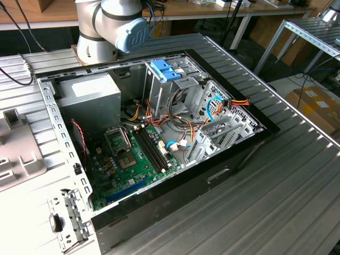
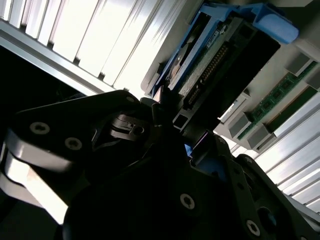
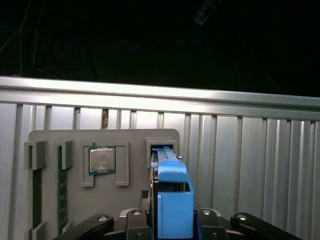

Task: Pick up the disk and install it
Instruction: 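Pick up the disk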

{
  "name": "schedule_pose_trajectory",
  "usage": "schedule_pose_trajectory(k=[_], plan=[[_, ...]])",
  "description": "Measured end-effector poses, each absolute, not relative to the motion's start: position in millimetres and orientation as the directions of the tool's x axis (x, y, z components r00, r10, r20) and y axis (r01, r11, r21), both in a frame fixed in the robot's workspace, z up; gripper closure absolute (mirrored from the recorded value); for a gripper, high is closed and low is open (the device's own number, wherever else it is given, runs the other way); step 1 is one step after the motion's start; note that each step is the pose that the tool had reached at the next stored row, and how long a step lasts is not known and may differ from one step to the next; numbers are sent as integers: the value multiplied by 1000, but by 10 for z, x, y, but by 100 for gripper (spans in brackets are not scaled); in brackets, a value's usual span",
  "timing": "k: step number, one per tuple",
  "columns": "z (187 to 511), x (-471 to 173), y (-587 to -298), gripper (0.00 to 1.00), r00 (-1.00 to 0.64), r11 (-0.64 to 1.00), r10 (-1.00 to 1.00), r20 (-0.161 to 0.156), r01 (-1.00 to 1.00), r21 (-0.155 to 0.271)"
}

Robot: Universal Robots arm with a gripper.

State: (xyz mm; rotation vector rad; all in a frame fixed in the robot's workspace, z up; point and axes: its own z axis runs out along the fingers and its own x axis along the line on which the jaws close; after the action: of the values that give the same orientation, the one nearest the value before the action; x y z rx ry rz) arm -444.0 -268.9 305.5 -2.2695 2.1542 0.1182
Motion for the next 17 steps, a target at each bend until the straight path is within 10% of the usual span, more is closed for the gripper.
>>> schedule_pose_trajectory(k=[17], plan=[[3152, -4440, -2688, 64, 51, -53, -997, -62, -998, 44]])
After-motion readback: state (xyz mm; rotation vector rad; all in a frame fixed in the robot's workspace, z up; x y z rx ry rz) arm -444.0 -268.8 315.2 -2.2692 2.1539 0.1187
